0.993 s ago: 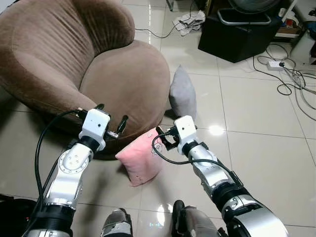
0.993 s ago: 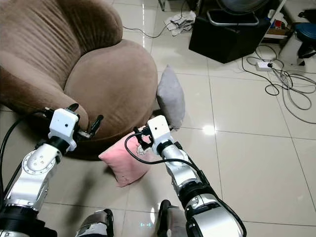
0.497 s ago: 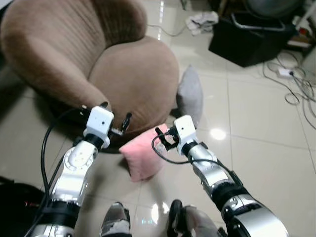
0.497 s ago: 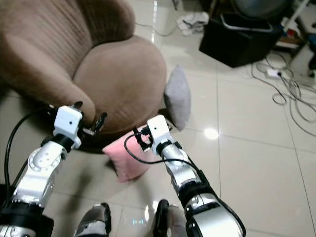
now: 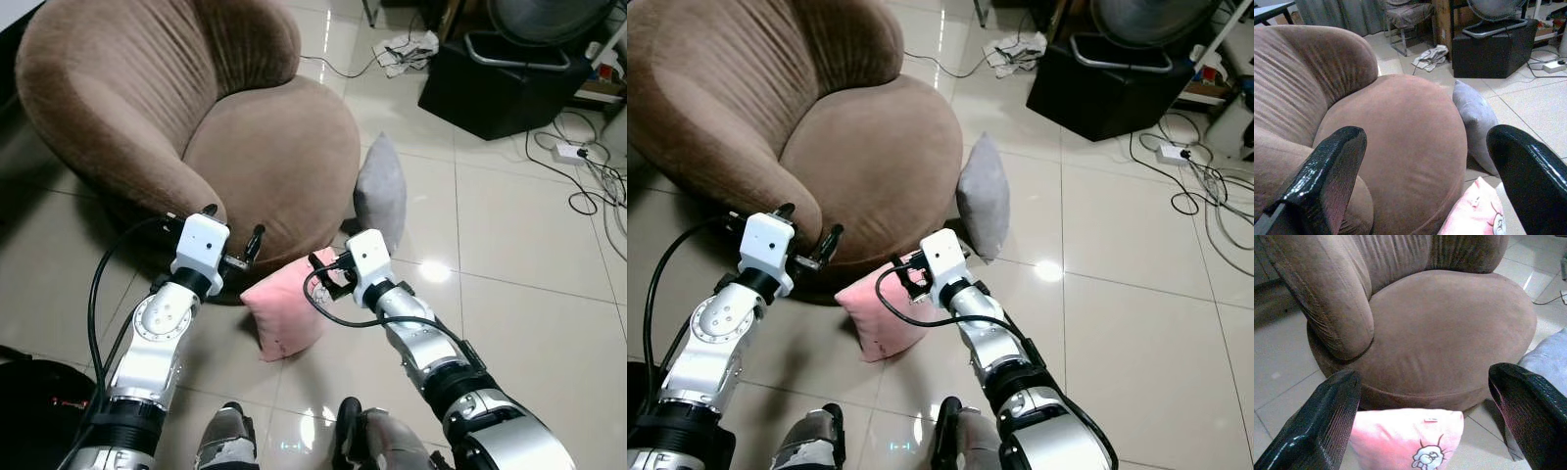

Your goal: Move the pillow to the sofa from floor

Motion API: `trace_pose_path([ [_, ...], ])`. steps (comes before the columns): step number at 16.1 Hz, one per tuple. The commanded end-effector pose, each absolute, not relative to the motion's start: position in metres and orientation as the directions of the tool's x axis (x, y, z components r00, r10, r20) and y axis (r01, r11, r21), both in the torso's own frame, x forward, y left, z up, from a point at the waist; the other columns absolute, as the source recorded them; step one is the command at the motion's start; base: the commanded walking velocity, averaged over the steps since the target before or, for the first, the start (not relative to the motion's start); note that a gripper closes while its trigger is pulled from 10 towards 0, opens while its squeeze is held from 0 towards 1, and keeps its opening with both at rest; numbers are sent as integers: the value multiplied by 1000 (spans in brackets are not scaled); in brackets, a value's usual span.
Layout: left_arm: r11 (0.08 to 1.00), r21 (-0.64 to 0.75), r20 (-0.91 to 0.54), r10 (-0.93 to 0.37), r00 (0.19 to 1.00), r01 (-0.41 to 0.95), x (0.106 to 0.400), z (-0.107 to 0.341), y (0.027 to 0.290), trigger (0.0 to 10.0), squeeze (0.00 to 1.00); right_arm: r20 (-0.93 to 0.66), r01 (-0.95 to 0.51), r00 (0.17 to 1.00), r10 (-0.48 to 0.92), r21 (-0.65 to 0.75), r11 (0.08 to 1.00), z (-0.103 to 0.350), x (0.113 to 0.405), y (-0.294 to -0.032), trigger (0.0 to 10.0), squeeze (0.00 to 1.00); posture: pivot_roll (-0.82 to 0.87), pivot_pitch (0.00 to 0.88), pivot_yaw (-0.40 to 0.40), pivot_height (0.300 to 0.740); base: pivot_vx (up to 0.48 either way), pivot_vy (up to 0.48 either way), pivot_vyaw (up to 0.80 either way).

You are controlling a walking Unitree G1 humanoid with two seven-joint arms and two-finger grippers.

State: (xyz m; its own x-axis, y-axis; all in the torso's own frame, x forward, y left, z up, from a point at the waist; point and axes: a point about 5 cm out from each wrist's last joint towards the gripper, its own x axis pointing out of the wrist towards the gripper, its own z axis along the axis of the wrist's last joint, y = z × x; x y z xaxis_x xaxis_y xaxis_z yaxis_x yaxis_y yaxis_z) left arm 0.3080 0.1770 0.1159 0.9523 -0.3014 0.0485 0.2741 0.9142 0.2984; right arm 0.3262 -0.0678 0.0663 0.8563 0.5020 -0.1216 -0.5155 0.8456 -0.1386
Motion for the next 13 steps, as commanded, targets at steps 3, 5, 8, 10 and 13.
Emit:
trace_pose_path([
  [3, 913, 296, 28, -303, 953, 282, 305, 108, 174, 10000, 1000, -155, -524, 850, 504, -134, 841, 59, 321, -71, 10000, 0, 96, 227, -101, 693, 0, 0, 0],
  [5, 914, 293, 28, -302, 953, 281, 304, 107, 174, 10000, 1000, -158, -522, 850, 502, -132, 842, 58, 321, -72, 10000, 0, 94, 231, -106, 673, 0, 0, 0],
  [8, 917, 286, 28, -297, 955, 277, 304, 106, 173, 10000, 1000, -160, -525, 848, 505, -128, 841, 58, 321, -72, 10000, 0, 88, 236, -111, 640, 0, 0, 0],
  [10, 918, 283, 27, -297, 955, 277, 304, 106, 172, 10000, 1000, -160, -523, 849, 504, -125, 843, 59, 321, -72, 10000, 0, 87, 239, -110, 621, 0, 0, 0],
  [13, 917, 287, 23, -294, 955, 276, 304, 105, 172, 10000, 1000, -163, -523, 849, 503, -122, 843, 59, 321, -72, 10000, 0, 85, 242, -112, 593, 0, 0, 0],
])
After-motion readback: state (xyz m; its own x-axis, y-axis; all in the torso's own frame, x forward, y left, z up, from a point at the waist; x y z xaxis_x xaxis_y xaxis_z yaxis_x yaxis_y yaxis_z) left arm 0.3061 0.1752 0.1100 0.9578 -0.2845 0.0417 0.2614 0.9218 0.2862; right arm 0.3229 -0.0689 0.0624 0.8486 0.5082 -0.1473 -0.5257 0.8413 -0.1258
